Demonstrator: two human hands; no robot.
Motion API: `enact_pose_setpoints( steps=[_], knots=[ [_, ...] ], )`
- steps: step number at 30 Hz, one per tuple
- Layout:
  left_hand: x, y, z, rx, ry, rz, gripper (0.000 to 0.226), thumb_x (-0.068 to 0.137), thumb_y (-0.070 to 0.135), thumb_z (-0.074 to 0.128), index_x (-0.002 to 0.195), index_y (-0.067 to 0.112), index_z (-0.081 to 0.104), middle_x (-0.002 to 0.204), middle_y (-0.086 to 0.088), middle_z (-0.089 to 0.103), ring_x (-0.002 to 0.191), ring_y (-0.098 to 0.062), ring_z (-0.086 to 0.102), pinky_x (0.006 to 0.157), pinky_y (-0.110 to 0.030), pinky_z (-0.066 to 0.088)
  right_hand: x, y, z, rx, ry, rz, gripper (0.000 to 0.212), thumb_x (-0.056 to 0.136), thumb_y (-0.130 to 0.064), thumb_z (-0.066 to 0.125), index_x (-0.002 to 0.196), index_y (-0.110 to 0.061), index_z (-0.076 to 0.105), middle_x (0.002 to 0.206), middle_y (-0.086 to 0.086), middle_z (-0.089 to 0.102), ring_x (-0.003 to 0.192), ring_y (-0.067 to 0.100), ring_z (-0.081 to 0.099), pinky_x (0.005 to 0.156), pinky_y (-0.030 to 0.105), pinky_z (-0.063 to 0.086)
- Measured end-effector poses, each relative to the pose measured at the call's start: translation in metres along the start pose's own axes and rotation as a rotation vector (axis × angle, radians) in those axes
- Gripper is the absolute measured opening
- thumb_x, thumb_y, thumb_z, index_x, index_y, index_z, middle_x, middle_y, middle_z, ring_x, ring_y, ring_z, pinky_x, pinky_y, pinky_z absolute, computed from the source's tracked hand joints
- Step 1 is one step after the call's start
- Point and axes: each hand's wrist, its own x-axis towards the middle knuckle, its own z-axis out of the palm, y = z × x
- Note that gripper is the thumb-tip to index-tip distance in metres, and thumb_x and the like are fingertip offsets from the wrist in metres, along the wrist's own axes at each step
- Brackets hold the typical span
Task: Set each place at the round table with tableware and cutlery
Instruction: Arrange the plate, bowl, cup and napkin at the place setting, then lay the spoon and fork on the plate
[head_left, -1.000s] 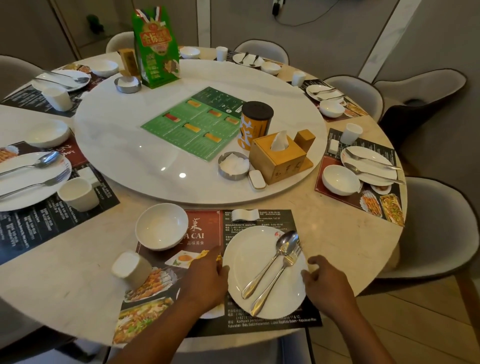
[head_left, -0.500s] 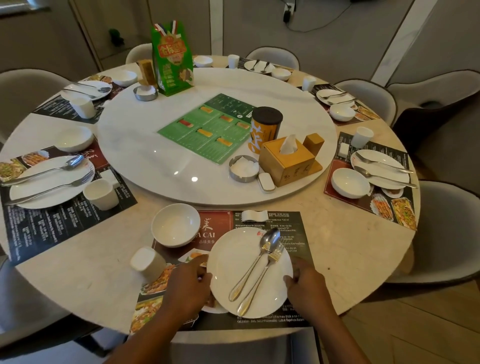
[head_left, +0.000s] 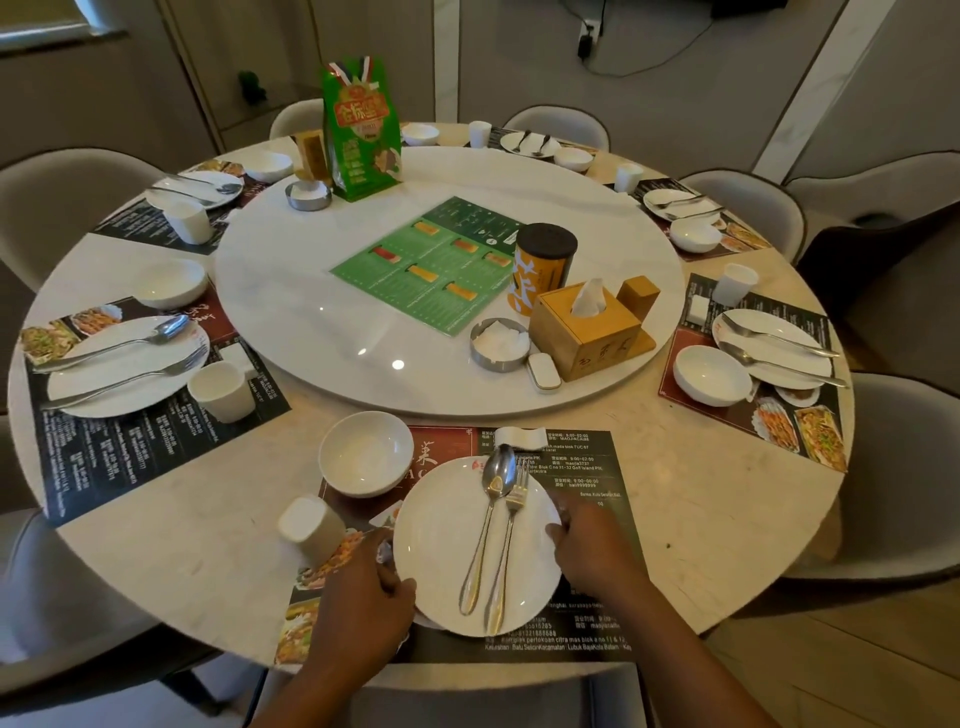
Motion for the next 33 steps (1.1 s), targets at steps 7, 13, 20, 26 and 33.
enact_pose_setpoints(
  steps=[7, 13, 20, 26, 33],
  knots=[
    [0.002, 0.004, -0.003, 0.032, 0.003, 0.031, 0.051, 0.089, 0.029, 0.064, 0.136, 0.031, 0.045, 0.107, 0.011, 0.067, 0.094, -0.008, 0.066, 0.078, -0.024, 0.054, 0.015, -0.007, -0.002, -0.007, -0.005, -0.026, 0.044, 0.094, -0.012, 0.061, 0.132, -0.034, 0.059, 0.118, -0.002, 0.07, 0.11, 0.023, 0.062, 0.095, 0.036, 0.05],
    [0.015, 0.008, -0.007, 0.052, -0.024, 0.091, 0.049, 0.09, 0.019, 0.064, 0.135, 0.029, 0.048, 0.116, 0.004, 0.068, 0.102, -0.015, 0.066, 0.09, -0.034, 0.054, 0.02, -0.004, -0.001, -0.068, 0.009, -0.054, 0.045, 0.095, -0.014, 0.06, 0.136, -0.032, 0.057, 0.123, 0.001, 0.068, 0.111, 0.023, 0.061, 0.087, 0.028, 0.045],
    [0.015, 0.002, -0.003, 0.079, -0.015, 0.082, 0.053, 0.088, 0.023, 0.067, 0.137, 0.031, 0.046, 0.122, 0.004, 0.066, 0.107, -0.017, 0.066, 0.093, -0.036, 0.053, 0.023, -0.006, 0.0, -0.082, 0.011, -0.041, 0.041, 0.096, -0.014, 0.059, 0.135, -0.028, 0.058, 0.122, 0.003, 0.067, 0.11, 0.025, 0.061, 0.088, 0.03, 0.046],
    [0.018, 0.0, -0.003, 0.089, -0.018, 0.09, 0.05, 0.088, 0.024, 0.066, 0.135, 0.03, 0.048, 0.124, 0.004, 0.066, 0.108, -0.016, 0.065, 0.093, -0.037, 0.052, 0.02, -0.007, 0.001, -0.065, 0.018, -0.035, 0.044, 0.096, -0.013, 0.058, 0.136, -0.031, 0.057, 0.123, 0.002, 0.066, 0.11, 0.023, 0.06, 0.091, 0.031, 0.047],
    [0.017, 0.008, -0.003, 0.225, 0.106, 0.172, 0.048, 0.088, 0.031, 0.065, 0.133, 0.028, 0.05, 0.127, 0.007, 0.061, 0.111, -0.015, 0.062, 0.094, -0.035, 0.054, 0.005, -0.014, 0.002, -0.123, 0.211, -0.103, 0.037, 0.092, -0.022, 0.065, 0.128, -0.026, 0.061, 0.119, -0.001, 0.061, 0.106, 0.019, 0.058, 0.086, 0.03, 0.048]
  ],
)
